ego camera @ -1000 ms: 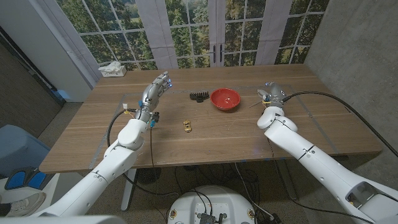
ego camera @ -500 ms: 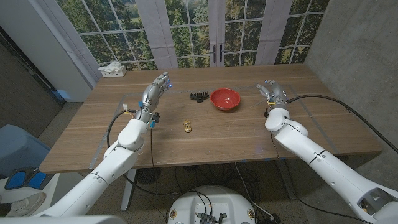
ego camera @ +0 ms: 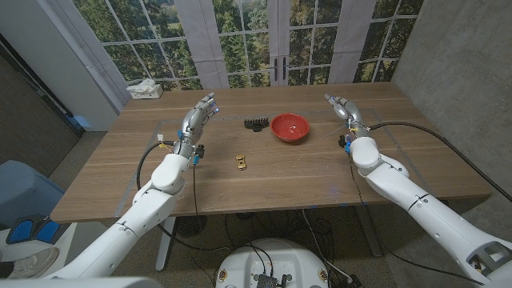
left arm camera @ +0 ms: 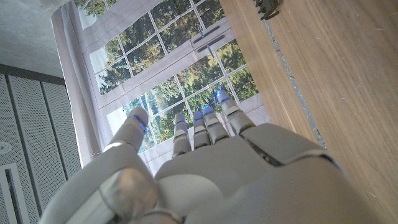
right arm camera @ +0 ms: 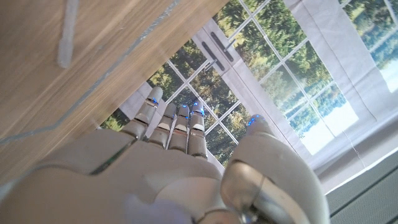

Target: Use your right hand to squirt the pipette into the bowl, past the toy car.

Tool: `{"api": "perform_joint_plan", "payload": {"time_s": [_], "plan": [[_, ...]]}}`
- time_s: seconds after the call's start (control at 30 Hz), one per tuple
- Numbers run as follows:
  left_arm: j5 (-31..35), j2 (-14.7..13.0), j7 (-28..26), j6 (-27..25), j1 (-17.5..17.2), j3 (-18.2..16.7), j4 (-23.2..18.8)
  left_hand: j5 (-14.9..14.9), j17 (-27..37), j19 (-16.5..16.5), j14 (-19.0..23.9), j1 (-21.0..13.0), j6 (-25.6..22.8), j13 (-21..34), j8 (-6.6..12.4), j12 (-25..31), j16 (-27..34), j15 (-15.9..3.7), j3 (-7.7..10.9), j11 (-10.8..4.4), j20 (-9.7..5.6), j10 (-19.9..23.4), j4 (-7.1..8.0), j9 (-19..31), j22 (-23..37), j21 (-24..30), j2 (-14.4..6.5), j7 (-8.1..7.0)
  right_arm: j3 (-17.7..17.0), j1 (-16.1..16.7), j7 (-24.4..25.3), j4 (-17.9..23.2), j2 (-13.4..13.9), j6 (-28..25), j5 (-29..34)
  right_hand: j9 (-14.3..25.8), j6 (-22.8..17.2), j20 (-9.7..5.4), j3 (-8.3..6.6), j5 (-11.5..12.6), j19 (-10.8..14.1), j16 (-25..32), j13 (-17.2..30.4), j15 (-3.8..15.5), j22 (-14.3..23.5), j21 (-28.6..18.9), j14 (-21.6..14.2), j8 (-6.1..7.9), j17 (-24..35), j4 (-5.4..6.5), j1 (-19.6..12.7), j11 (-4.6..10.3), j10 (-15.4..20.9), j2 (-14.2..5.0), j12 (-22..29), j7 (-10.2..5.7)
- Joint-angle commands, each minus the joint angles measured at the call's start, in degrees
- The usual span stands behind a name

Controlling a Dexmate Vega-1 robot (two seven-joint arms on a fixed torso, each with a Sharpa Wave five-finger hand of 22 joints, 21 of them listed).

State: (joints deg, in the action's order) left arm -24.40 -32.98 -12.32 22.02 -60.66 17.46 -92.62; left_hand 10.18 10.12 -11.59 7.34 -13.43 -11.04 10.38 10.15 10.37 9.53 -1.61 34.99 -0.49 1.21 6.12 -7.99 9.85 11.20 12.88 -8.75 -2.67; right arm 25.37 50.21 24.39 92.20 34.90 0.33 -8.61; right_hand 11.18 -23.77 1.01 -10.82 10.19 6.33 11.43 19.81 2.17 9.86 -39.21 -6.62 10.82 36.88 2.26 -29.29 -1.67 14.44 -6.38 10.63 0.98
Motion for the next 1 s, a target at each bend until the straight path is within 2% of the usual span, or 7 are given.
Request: {"api": "perform_joint_plan", "payload": {"time_s": [0.03, 0.17, 0.37, 0.47, 0.53, 0.63, 1.0], "plan": [[-0.9, -0.5, 0.2, -0.8, -0.3, -0.5, -0.4, 0.0, 0.0, 0.3, -1.4, 0.7, 1.7, 0.1, -0.43, -0.1, 0.1, 0.02, 0.68, -0.97, -1.23, -1.1, 0.42, 0.1, 0.0, -0.2, -0.8, -0.03, -1.3, -0.9, -6.7, -4.8, 0.1, 10.9, -4.1, 0.0, 0.4, -1.17, 0.56, -0.1, 0.0, -0.5, -0.8, 0.45, 0.0, 0.6, 1.1, 0.00, -0.8, 1.34, 2.5, 0.15, -0.3, -0.44, 0.3, -0.76], [-1.4, -0.8, 0.5, -1.2, -0.4, -0.6, -0.5, 0.1, 0.1, 0.7, -2.5, 1.0, 2.8, 0.0, -0.55, -0.1, 0.1, -0.13, 0.92, -0.98, -1.47, -1.8, 0.80, 0.1, -0.1, -0.3, -1.1, 0.39, -1.7, -0.9, -7.8, -5.7, -0.3, 13.5, -5.1, -0.1, 0.6, -2.21, 1.17, -0.1, 0.2, -0.6, -1.4, 0.56, -0.1, 1.1, 1.6, -0.02, -1.6, 2.15, 4.4, 0.24, -0.3, -0.45, 0.3, -1.03], [-3.3, -1.4, 2.3, -1.9, -0.2, -0.8, 0.0, 0.1, 0.2, 1.0, -3.3, 1.6, 3.5, 0.0, -0.53, -0.1, 0.2, -0.12, 1.07, -1.17, -1.58, -2.4, 1.38, 0.1, -0.1, -0.4, -1.3, 0.75, -2.8, -0.6, -10.1, -6.0, -1.2, 16.2, -8.5, -0.2, 0.7, -2.58, 1.55, 0.0, 0.3, -0.6, -1.8, 0.78, -0.2, 1.5, 1.8, -0.02, -2.2, 2.61, 5.5, 0.48, -0.3, -0.38, 0.3, -1.09], [-3.6, -1.6, 3.4, -1.2, 0.0, -0.7, 0.7, 0.1, 0.3, 1.1, -3.3, 2.1, 3.4, -0.1, -0.35, 0.0, 0.4, -0.28, 0.85, -1.23, -1.22, -2.5, 1.79, 0.1, -0.2, -0.5, -1.1, 0.59, -3.5, -0.2, -12.0, -5.5, -1.2, 16.8, -11.0, -0.2, 0.8, -1.53, 1.78, 0.1, 0.6, -0.6, -2.2, 0.45, -0.2, 1.7, 1.7, -0.04, -2.7, 2.88, 6.2, 0.48, -0.3, -0.34, 0.3, -1.10], [-4.0, -1.5, 3.7, -1.0, 0.0, -0.8, 0.9, 0.1, 0.3, 1.1, -3.3, 2.3, 3.4, -0.1, -0.30, 0.0, 0.5, -0.31, 0.78, -1.26, -1.16, -2.4, 1.87, 0.1, -0.2, -0.4, -1.0, 0.60, -3.4, -1.3, -12.8, -12.2, -3.7, 28.9, -8.6, -0.3, 1.0, -1.09, 1.94, 0.1, 0.7, -0.6, -2.5, -0.30, -0.2, 1.9, 1.8, -0.08, -3.1, 2.93, 6.6, 0.34, -0.6, -0.16, 0.2, -1.02], [-4.4, -1.9, 4.0, -1.2, -0.3, -0.9, 0.5, 0.1, 0.3, 0.9, -3.2, 2.8, 3.2, -0.1, -0.15, 0.2, 0.6, -0.29, 0.61, -1.32, -1.21, -2.2, 2.24, 0.1, -0.2, -0.4, -0.9, 0.91, -4.3, -1.1, -14.2, -12.1, -4.1, 30.6, -10.9, -0.3, 1.0, -1.35, 2.15, 0.2, 1.4, -0.4, -2.9, -0.76, -0.3, 2.1, 1.1, -0.04, -3.8, 2.95, 7.2, 0.14, -0.3, 0.09, 0.4, -0.73], [-6.1, -3.1, 4.4, -2.0, -1.5, -2.1, -0.1, 0.3, 0.5, 0.4, -2.9, 5.5, 2.7, -0.1, 0.16, 0.6, 1.1, -0.25, 0.04, -1.43, -1.89, -1.6, 4.96, 0.1, -0.2, -0.1, -1.2, 2.54, -8.2, 3.0, -5.9, -7.5, -5.1, 32.6, -5.8, -0.4, -2.5, -1.37, 2.25, 0.5, 0.3, -0.4, -4.4, -0.42, -0.3, 4.1, 0.1, 1.06, -6.5, 2.50, 8.1, -0.34, 1.6, 0.39, 0.9, 0.46]]}}
